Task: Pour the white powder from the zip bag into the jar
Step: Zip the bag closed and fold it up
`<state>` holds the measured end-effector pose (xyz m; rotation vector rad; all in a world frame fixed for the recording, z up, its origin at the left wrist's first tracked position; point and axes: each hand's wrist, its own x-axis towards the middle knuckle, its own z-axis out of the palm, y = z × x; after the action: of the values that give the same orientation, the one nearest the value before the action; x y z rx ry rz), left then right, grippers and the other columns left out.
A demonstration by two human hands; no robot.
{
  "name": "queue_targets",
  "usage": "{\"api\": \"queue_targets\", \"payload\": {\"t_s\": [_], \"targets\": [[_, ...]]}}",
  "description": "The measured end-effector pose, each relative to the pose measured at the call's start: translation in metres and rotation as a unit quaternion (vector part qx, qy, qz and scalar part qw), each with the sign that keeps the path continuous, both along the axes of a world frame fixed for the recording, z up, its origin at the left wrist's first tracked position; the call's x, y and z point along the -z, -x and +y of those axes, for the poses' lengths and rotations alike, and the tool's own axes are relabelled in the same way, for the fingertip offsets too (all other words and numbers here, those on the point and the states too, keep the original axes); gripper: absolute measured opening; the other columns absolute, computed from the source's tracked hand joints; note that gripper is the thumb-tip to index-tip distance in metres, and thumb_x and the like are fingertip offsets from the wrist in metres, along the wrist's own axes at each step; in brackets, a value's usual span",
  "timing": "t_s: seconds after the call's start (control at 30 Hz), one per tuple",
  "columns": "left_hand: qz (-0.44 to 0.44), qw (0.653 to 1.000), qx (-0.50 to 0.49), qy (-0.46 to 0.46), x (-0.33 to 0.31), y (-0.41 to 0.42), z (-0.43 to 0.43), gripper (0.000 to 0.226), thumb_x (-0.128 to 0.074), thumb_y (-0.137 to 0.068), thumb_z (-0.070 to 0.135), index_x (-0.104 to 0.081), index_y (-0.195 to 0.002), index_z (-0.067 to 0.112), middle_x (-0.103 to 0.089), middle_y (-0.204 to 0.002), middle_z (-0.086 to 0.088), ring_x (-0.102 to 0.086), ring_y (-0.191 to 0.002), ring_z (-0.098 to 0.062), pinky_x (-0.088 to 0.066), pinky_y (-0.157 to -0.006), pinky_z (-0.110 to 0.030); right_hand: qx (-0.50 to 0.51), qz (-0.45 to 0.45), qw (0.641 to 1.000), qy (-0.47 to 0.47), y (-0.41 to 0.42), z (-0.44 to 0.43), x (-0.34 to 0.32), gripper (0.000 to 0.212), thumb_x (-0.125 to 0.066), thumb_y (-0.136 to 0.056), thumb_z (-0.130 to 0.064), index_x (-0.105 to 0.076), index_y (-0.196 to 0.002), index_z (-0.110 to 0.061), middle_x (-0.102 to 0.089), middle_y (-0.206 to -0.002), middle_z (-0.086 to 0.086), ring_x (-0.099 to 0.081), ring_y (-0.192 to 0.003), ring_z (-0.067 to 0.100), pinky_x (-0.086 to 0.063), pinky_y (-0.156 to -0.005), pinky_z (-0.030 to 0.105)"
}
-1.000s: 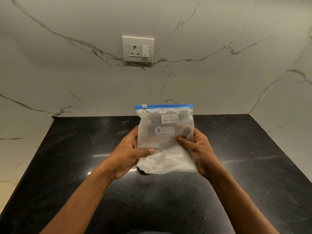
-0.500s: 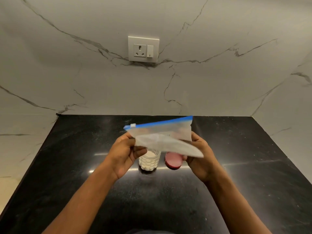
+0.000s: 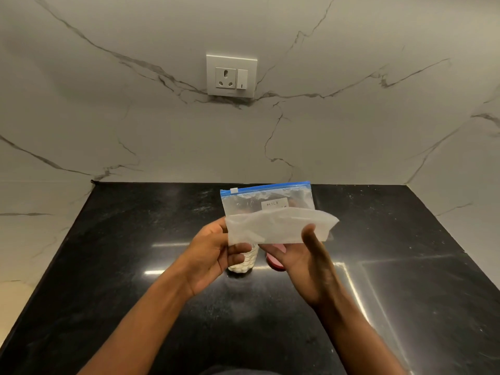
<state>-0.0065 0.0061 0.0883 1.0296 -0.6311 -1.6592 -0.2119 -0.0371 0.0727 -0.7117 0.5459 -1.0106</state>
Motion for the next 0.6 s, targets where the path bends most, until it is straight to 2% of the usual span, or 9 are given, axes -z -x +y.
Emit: {"api": "queue_targets", "payload": {"t_s": [0.13, 0.2, 0.27, 0.33, 0.4, 0.47, 0.53, 0.6], "targets": [[-0.068, 0.996, 0.041, 0.047, -0.002, -0.007, -0.002, 0.041, -0.048, -0.104, -0.001, -0.063, -0.133, 0.023, -0.081, -0.109, -0.005, -0.075, -0.074, -0.018, -0.062, -0.059, -0.028, 0.051, 0.034, 0.998, -0.018, -0.007, -0.006, -0.008, 0.103, -0.102, -0.055, -0.036, -0.052, -0.143, -0.02, -0.069, -0.134, 0.017, -0.068, -0.122, 0.036, -0.06, -0.092, 0.052], [-0.052, 0.994, 0.077, 0.06, -0.002, -0.01, -0.003, 0.045, -0.063, -0.094, 0.005, -0.068, -0.13, 0.031, -0.079, -0.116, -0.004, -0.079, -0.094, -0.028, -0.066, -0.071, -0.037, 0.097, 0.05, 0.993, -0.041, -0.009, -0.008, -0.009, 0.091, -0.1, -0.058, -0.028, -0.058, -0.137, -0.018, -0.074, -0.126, 0.016, -0.074, -0.112, 0.033, -0.063, -0.083, 0.049], [-0.024, 0.988, 0.12, 0.091, 0.001, -0.015, -0.003, 0.057, -0.069, -0.077, 0.012, -0.073, -0.128, 0.037, -0.074, -0.128, -0.001, -0.072, -0.117, -0.026, -0.063, -0.087, -0.04, 0.13, 0.051, 0.989, -0.054, -0.011, -0.009, -0.01, 0.07, -0.091, -0.071, -0.017, -0.061, -0.134, -0.014, -0.076, -0.12, 0.015, -0.077, -0.105, 0.031, -0.065, -0.076, 0.044], [0.021, 0.982, 0.136, 0.129, 0.003, -0.014, -0.002, 0.065, -0.072, -0.074, 0.02, -0.067, -0.137, 0.038, -0.068, -0.139, -0.001, -0.064, -0.13, -0.025, -0.058, -0.099, -0.04, 0.148, 0.054, 0.986, -0.059, -0.012, -0.01, -0.009, 0.061, -0.085, -0.075, -0.012, -0.062, -0.132, -0.014, -0.078, -0.118, 0.014, -0.078, -0.103, 0.029, -0.065, -0.073, 0.041], [0.044, 0.983, 0.093, 0.149, 0.004, -0.003, -0.002, 0.067, -0.087, -0.074, 0.031, -0.066, -0.137, 0.039, -0.068, -0.139, -0.003, -0.064, -0.131, -0.026, -0.057, -0.1, -0.04, 0.159, 0.067, 0.983, -0.062, -0.015, -0.009, -0.007, 0.06, -0.085, -0.077, -0.011, -0.062, -0.132, -0.015, -0.078, -0.116, 0.013, -0.078, -0.102, 0.029, -0.065, -0.072, 0.042], [-0.01, 0.989, 0.008, 0.145, 0.005, 0.014, -0.005, 0.063, -0.095, -0.068, 0.045, -0.071, -0.126, 0.045, -0.074, -0.129, 0.0, -0.07, -0.122, -0.022, -0.061, -0.092, -0.036, 0.173, 0.079, 0.979, -0.067, -0.018, -0.006, -0.006, 0.064, -0.086, -0.075, -0.012, -0.061, -0.133, -0.017, -0.079, -0.113, 0.01, -0.078, -0.101, 0.027, -0.065, -0.071, 0.042], [-0.055, 0.988, -0.081, 0.121, 0.006, 0.028, -0.009, 0.049, -0.092, -0.075, 0.045, -0.073, -0.12, 0.043, -0.078, -0.121, 0.0, -0.074, -0.115, -0.023, -0.064, -0.085, -0.035, 0.181, 0.079, 0.978, -0.064, -0.021, -0.004, -0.006, 0.069, -0.089, -0.072, -0.015, -0.06, -0.134, -0.021, -0.079, -0.115, 0.01, -0.078, -0.103, 0.028, -0.065, -0.074, 0.045], [-0.056, 0.985, -0.129, 0.1, 0.006, 0.036, -0.013, 0.036, -0.081, -0.09, 0.038, -0.072, -0.125, 0.031, -0.079, -0.118, -0.004, -0.075, -0.112, -0.027, -0.065, -0.082, -0.038, 0.17, 0.068, 0.982, -0.047, -0.024, -0.003, -0.008, 0.076, -0.093, -0.07, -0.021, -0.059, -0.138, -0.023, -0.077, -0.121, 0.011, -0.075, -0.109, 0.031, -0.064, -0.083, 0.052]]}}
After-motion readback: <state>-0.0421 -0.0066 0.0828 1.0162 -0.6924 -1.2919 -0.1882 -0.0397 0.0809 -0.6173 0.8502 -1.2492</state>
